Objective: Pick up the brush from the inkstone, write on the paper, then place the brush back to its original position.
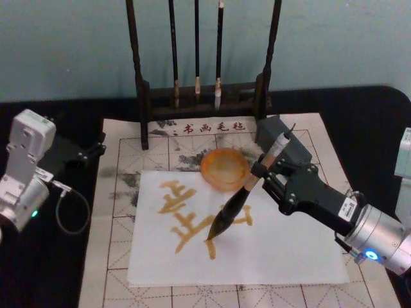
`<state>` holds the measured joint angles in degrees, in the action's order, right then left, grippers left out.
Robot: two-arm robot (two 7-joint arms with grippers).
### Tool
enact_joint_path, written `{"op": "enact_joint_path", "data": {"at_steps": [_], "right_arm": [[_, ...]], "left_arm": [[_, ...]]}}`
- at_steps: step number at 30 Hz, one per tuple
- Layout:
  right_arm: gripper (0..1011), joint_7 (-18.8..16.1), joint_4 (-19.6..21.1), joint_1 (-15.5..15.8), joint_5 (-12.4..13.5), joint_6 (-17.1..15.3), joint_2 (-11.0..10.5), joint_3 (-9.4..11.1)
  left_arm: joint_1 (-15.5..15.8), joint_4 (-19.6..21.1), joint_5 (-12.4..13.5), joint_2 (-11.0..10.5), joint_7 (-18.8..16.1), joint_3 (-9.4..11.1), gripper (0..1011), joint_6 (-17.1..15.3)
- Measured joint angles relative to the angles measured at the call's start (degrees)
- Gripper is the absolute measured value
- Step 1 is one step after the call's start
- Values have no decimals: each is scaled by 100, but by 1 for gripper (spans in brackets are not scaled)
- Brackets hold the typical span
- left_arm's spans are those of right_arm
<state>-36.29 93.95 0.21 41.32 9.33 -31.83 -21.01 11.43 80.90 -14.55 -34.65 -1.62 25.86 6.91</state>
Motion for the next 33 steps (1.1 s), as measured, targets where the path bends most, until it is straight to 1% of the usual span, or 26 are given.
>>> {"op": "enact_joint_path", "data": {"at_steps": [7,33], "right_arm": [[197,4,-8,24,-17,19,-11,38],[195,22,145,273,-59,98,-168,259]], "left_arm": [[0,0,0,0,0,0,1001,0],[0,0,0,0,0,0,1001,0]]}}
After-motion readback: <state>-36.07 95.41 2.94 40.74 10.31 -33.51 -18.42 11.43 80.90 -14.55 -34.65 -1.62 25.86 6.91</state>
